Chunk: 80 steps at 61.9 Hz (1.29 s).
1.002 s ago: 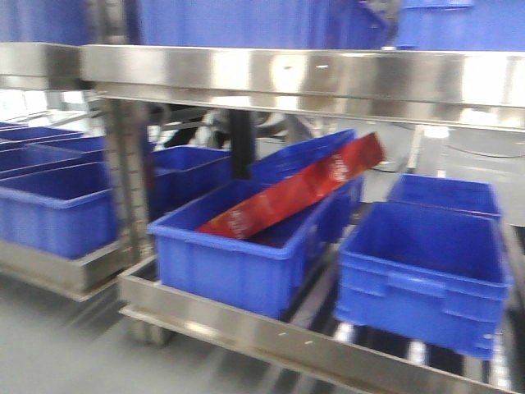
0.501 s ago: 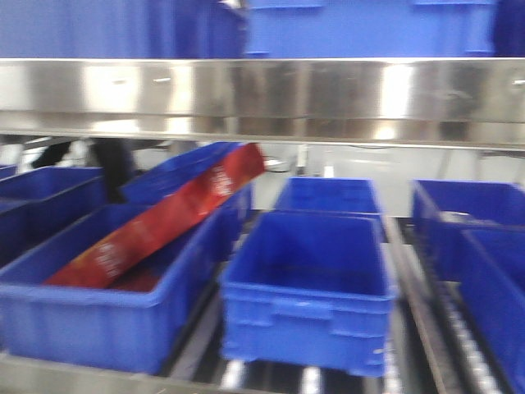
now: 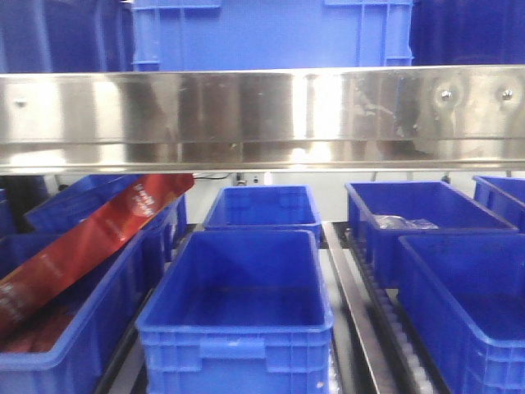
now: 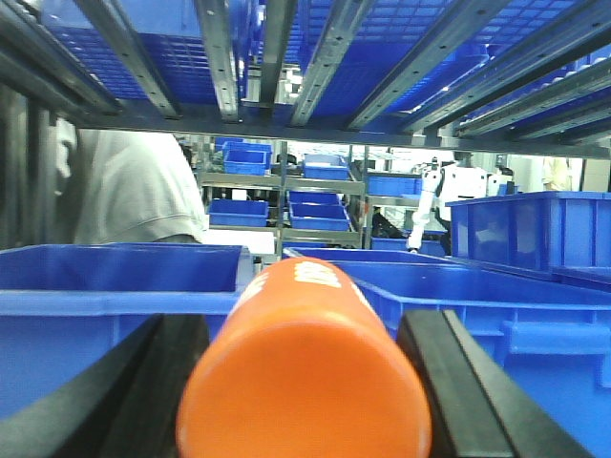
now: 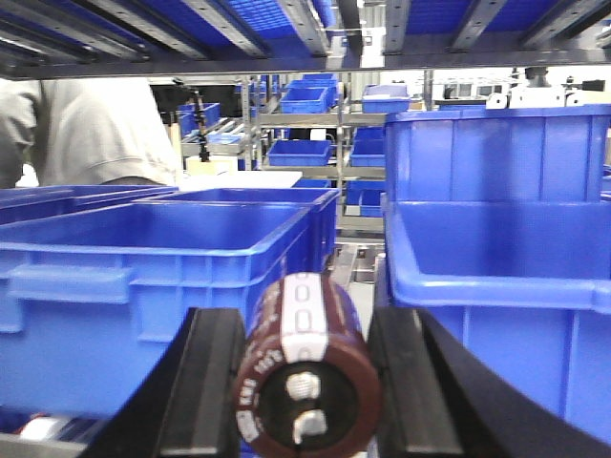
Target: Place cylindrical capacitor in blue bin on shelf
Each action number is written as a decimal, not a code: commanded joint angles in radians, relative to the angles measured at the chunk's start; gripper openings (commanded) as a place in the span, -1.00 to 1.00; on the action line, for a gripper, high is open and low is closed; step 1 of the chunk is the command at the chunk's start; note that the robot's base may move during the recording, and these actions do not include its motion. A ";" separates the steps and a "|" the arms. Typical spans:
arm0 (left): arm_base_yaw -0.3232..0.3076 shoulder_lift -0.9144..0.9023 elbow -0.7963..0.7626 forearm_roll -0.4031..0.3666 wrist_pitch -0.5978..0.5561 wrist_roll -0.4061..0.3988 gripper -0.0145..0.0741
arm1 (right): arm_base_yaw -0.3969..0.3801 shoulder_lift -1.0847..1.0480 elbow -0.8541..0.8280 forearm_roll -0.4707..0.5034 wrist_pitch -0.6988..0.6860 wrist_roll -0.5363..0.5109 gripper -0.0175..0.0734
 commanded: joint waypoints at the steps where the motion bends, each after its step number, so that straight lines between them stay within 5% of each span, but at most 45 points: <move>1: 0.002 -0.004 0.001 0.001 -0.025 -0.005 -0.92 | 0.001 -0.007 0.002 -0.009 -0.032 0.001 -0.98; 80: 0.002 -0.004 0.001 0.001 -0.025 -0.005 -0.92 | 0.001 -0.007 0.002 -0.009 -0.032 0.001 -0.98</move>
